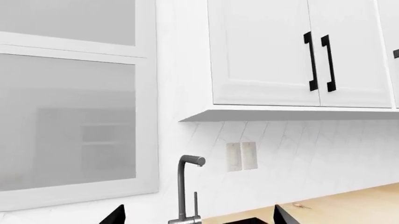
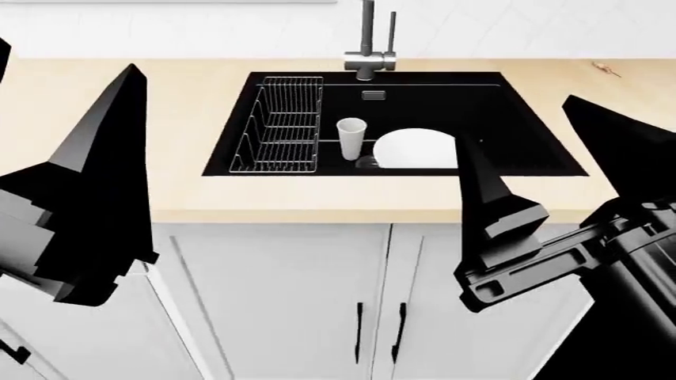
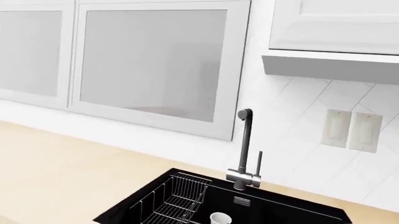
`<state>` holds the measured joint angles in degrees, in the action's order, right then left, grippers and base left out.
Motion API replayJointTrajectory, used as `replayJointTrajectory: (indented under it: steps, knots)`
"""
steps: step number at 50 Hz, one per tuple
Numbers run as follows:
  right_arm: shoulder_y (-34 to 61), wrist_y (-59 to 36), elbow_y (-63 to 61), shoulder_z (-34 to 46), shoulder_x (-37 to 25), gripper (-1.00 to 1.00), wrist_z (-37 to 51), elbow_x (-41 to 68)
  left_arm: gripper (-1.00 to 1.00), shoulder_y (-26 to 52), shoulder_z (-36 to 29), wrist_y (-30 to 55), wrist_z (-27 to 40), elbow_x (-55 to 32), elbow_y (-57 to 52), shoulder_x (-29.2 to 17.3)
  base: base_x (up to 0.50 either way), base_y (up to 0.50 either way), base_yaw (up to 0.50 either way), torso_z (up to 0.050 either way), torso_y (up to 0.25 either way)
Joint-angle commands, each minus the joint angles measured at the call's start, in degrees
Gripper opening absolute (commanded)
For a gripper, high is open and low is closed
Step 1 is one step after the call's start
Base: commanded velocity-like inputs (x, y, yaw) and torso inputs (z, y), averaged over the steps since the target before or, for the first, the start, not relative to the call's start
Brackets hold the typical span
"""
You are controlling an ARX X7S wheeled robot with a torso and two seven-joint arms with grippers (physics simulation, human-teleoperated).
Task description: Pick the cup and bowl from the sink and place them on the counter for drying.
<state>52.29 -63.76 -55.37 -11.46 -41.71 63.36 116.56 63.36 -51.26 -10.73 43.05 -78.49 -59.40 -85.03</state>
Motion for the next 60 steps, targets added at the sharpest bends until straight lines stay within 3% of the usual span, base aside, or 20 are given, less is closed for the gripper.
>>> replayJointTrajectory:
  steps: [1,21,33,41,60]
  knots:
    - [0.0,-0.2,0.1,0.0,0.0,1.0,-0.2,-0.3,1.0,0.4,0.3,0.4,0.1,-0.3,-0.1,0.1,0.0,0.5,0.0,0.0,0.0]
    - [0.0,-0.3,-0.1,-0.1,0.6,1.0,-0.9,-0.9,1.0,0.1,-0.1,-0.1,0.0,0.4,-0.1,0.1,0.04,0.48,0.0,0.0,0.0]
    - [9.2,1.7,1.4,3.9,-1.9,1.0,1.9,2.1,1.0,4.4,2.5,2.5,-0.3,-4.2,-0.2,0.1,0.06,0.0,0.0,0.0,0.0]
    - [15.0,2.8,2.8,6.9,-3.8,1.0,3.5,4.6,1.0,5.9,4.0,2.0,-1.7,-6.5,0.2,-2.2,0.17,0.0,0.0,0.0,0.0]
    - [20.9,3.0,4.9,10.3,-5.3,1.0,3.7,6.6,1.0,6.2,5.0,2.2,-2.6,-7.2,0.0,-2.9,0.2,0.0,0.0,0.0,0.0]
